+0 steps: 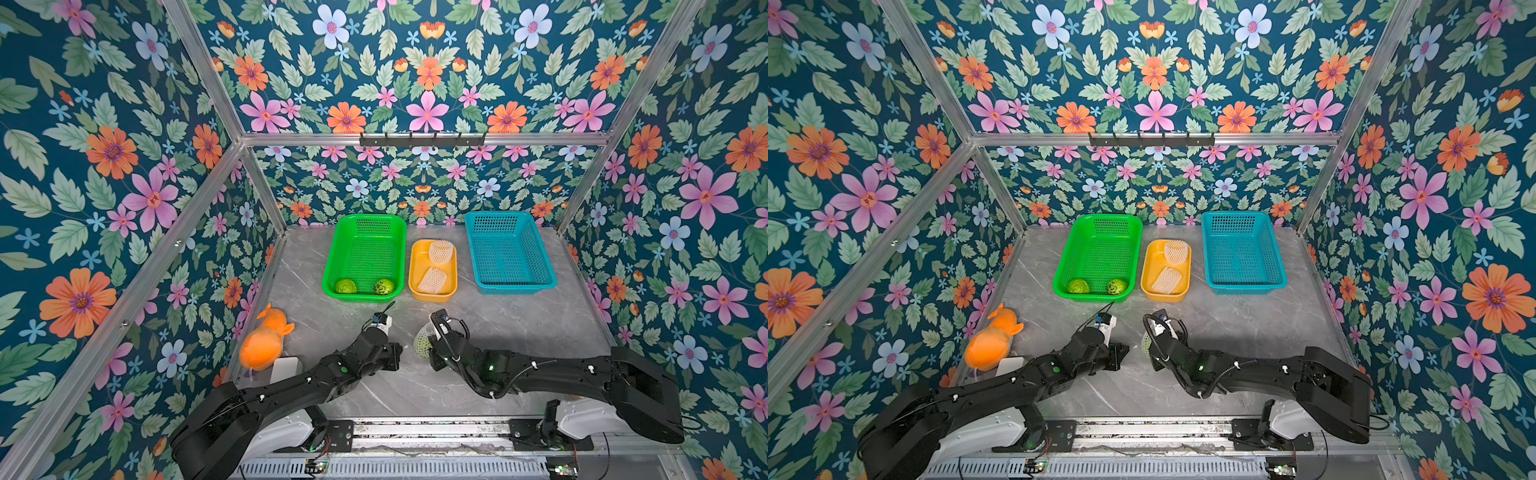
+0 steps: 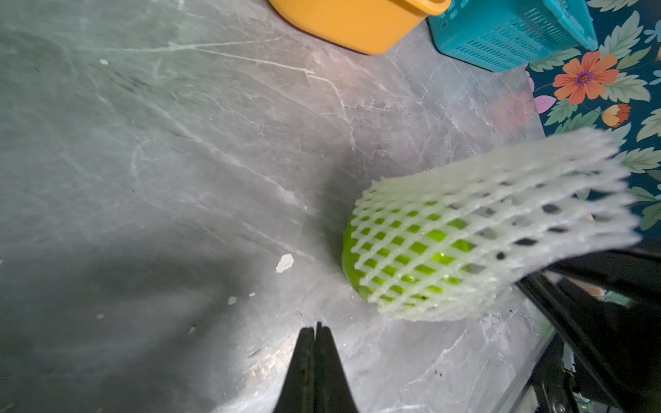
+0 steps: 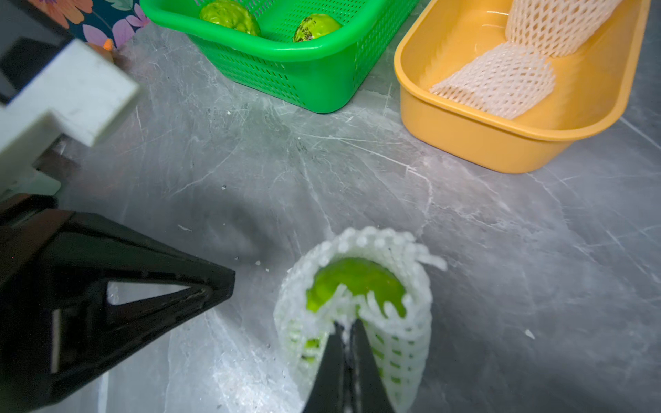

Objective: Sleeve custard apples in foam nets
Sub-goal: Put on the foam net on the custard apple.

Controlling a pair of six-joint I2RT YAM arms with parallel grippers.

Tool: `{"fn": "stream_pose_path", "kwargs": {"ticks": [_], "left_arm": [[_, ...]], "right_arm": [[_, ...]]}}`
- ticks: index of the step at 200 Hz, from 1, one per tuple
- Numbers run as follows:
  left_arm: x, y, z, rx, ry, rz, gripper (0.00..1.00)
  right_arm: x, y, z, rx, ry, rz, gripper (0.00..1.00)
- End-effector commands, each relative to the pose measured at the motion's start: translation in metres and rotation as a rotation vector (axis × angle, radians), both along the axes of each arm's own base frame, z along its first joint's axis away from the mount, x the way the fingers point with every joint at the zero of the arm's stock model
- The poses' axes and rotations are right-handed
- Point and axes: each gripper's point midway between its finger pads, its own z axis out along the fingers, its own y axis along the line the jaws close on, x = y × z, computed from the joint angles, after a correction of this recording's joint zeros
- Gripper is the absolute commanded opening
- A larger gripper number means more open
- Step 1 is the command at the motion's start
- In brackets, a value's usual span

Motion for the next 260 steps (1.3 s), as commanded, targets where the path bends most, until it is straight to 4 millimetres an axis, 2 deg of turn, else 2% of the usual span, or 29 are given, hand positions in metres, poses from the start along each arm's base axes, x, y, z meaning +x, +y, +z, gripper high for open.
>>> {"fn": "stream_pose_path", "kwargs": {"ticks": [1,35,79,96,130,163,224,260], "left_arm": [[0.003,0.000,0.003,0.002,-0.025,0.002,0.00],[0.005,0.001,0.007,0.000,-0.036,0.009,0.00],[0.007,0.002,0.010,-0.001,-0.046,0.017,0.00],[0.007,0.002,0.010,0.001,-0.047,0.018,0.00],[0.008,0.001,0.013,0.001,-0.052,0.018,0.00],[0.009,0.002,0.013,0.007,-0.055,0.026,0.00],[0.013,-0.002,0.025,-0.031,-0.075,0.031,0.00],[0.011,-0.003,0.028,-0.058,-0.069,0.035,0.00]], "right_arm": [[0.001,-0.003,-0.002,0.004,-0.003,-0.033,0.00],[-0.001,-0.006,-0.007,-0.007,0.007,-0.042,0.00],[-0.005,-0.003,0.001,0.016,-0.001,-0.023,0.41],[-0.007,-0.001,0.002,0.029,0.005,-0.016,0.50],[-0.008,0.000,0.009,0.046,0.010,-0.010,0.58],[-0.012,-0.003,0.013,0.070,0.025,-0.010,0.73],[-0.016,0.007,0.005,0.061,0.065,0.026,0.73],[-0.018,0.010,0.016,0.089,0.070,0.036,0.73]]}}
